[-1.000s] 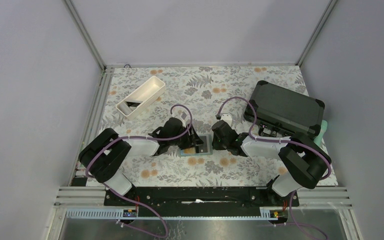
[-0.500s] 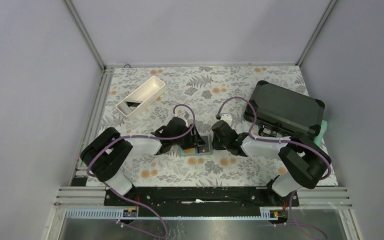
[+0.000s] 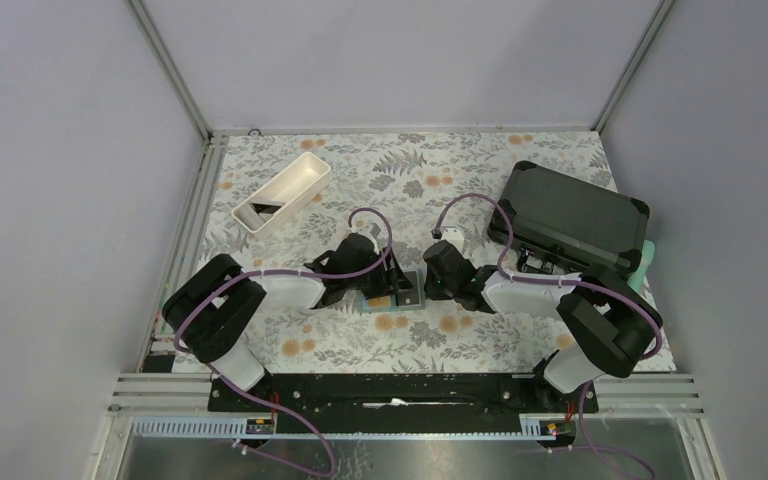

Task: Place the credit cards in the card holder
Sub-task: Insert the credit card into the card holder.

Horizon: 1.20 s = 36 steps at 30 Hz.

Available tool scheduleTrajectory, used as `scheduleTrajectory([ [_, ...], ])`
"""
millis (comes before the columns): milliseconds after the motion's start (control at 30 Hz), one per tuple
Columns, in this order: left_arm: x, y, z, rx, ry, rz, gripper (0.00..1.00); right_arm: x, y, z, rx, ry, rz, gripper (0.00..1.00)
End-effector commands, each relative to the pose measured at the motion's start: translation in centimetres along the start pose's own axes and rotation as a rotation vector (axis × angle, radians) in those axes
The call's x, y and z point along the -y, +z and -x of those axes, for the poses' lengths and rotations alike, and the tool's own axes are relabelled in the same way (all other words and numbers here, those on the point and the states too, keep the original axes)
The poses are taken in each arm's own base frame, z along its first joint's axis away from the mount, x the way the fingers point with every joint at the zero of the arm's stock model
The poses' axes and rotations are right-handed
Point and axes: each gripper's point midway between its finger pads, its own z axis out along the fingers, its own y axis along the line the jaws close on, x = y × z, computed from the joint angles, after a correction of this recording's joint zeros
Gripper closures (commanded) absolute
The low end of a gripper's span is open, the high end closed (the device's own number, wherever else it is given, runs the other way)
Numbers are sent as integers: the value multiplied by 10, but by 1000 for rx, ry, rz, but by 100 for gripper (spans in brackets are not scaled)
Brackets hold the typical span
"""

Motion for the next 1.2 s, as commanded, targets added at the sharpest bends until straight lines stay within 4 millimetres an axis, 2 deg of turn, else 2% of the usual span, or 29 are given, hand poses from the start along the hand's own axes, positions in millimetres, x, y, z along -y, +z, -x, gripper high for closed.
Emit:
scheduleTrajectory([
  [0,4,-3,3,21,24,12,43,2,-2,-7,-28,-14,-16,100],
  [67,2,-9,5,35,35,24,38,2,-5,-4,-22,-18,-17,99],
  [200,4,-23,15,74,70,34,27,5,-17,3,-1,-24,-31,88],
  [367,1,-44,27,122,108,70,22,6,-34,16,44,-20,-30,70],
  [533,-6,-57,31,144,116,91,20,1,-51,26,83,-1,11,59],
  [700,-16,-60,22,124,82,94,21,-24,-61,24,57,-5,150,59],
  [800,-18,-59,18,115,63,81,21,-36,-61,19,26,-7,215,62],
  [967,-20,-55,13,103,41,71,23,-40,-53,6,-33,2,229,69],
  [1000,-21,-54,13,101,38,71,24,-44,-52,10,-17,9,248,70],
  [1167,-17,-52,12,106,24,41,28,-42,-43,3,-35,22,236,73],
])
